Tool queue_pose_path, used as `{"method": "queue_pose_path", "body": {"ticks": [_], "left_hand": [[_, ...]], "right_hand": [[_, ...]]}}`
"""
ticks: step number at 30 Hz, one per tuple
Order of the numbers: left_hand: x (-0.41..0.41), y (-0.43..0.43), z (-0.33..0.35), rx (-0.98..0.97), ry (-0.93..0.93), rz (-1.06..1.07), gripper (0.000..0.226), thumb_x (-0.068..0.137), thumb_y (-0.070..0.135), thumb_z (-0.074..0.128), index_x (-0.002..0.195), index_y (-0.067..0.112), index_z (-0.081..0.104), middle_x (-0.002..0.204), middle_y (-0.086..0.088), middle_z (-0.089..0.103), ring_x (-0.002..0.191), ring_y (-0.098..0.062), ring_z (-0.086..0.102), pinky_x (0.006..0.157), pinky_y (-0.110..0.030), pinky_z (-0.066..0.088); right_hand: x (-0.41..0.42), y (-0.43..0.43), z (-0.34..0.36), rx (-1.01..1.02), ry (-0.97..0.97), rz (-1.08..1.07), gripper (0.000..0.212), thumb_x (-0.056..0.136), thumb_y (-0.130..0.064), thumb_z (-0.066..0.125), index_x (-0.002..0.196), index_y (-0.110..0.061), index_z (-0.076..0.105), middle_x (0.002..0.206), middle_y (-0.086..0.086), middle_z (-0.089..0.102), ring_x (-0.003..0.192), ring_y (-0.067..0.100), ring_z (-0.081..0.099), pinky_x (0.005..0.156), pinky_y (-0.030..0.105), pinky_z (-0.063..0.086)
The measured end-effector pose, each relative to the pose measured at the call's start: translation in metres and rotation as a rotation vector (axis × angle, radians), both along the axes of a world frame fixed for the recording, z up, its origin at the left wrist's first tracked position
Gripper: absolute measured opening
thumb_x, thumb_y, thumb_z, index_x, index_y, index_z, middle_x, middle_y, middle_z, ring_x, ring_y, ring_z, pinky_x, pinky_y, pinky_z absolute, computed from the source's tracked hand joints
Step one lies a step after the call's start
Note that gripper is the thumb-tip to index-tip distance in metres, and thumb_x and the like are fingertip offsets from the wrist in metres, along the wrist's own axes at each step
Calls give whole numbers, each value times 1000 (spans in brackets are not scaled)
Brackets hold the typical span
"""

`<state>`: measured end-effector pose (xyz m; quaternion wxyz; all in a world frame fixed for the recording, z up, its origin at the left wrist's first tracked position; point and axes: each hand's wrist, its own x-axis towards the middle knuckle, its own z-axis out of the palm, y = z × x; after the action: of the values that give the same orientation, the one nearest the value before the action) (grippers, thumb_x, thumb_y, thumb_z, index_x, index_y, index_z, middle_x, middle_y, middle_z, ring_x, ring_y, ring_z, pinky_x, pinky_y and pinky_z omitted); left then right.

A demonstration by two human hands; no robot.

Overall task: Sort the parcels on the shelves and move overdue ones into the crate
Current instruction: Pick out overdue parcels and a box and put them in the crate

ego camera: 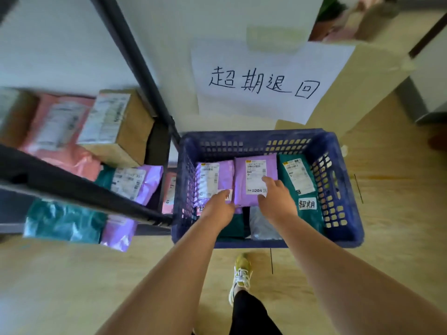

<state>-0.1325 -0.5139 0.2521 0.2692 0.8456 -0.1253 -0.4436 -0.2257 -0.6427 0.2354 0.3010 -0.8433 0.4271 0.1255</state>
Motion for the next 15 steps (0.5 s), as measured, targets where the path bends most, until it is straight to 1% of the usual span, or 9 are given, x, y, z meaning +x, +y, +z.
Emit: {"method": "queue_pose_path", "body": {"ticks": [2, 4, 6, 9, 11, 13, 14, 15], "left_hand": [[-6, 25, 16, -7, -23, -15, 50, 99, 18, 50, 148, 22, 39, 147, -5, 47, 116, -23, 54, 89, -27, 43], [-12, 44, 26, -8, -49, -42, 46, 100, 19, 46, 146, 24, 42, 143, -6, 50, 110, -26, 58, 84, -30, 46], [-17, 73, 40, -36, -72, -52, 45, 99, 21, 46, 144, 27, 44, 142, -8, 51, 110, -30, 60, 86, -33, 51], [-23, 116, 56, -84, -91, -40, 43, 96, 20, 49, 139, 25, 50, 136, -10, 56, 107, -35, 63, 91, -38, 53], [-26, 149, 68, -105, -130, -40, 39, 95, 19, 50, 134, 22, 56, 129, -10, 61, 106, -34, 63, 92, -38, 52], [-24, 183, 82, -101, -199, -52, 31, 94, 18, 50, 122, 19, 61, 119, -11, 66, 105, -33, 63, 89, -36, 52], [-22, 200, 90, -103, -238, -53, 27, 94, 19, 50, 118, 16, 63, 116, -13, 66, 107, -34, 63, 88, -36, 51], [-18, 219, 97, -100, -269, -41, 28, 94, 19, 50, 118, 15, 62, 118, -14, 65, 111, -34, 61, 90, -35, 50]], "right_hand": [[-7, 21, 22, -36, -37, 36, 56, 98, -15, 50, 150, -20, 31, 149, 8, 37, 135, 28, 37, 94, 43, 46], [-13, 37, 38, -66, -55, 51, 56, 98, -18, 52, 150, -19, 32, 148, 8, 39, 135, 28, 37, 95, 44, 46], [-20, 63, 56, -98, -82, 55, 55, 97, -20, 53, 149, -19, 34, 147, 7, 40, 134, 28, 38, 96, 44, 46], [-29, 107, 76, -138, -111, 69, 53, 97, -21, 53, 148, -18, 36, 145, 7, 41, 132, 29, 39, 96, 43, 45], [-32, 141, 86, -155, -138, 96, 52, 97, -22, 53, 147, -17, 38, 144, 7, 43, 130, 29, 41, 97, 42, 46], [-31, 177, 92, -165, -161, 136, 50, 97, -22, 52, 145, -17, 40, 143, 8, 45, 128, 29, 44, 99, 42, 45], [-30, 195, 95, -157, -170, 148, 50, 96, -21, 52, 145, -17, 41, 142, 9, 45, 128, 30, 44, 100, 42, 44], [-28, 215, 99, -150, -178, 165, 50, 96, -21, 51, 145, -18, 42, 143, 8, 45, 128, 30, 43, 101, 42, 43]]}}
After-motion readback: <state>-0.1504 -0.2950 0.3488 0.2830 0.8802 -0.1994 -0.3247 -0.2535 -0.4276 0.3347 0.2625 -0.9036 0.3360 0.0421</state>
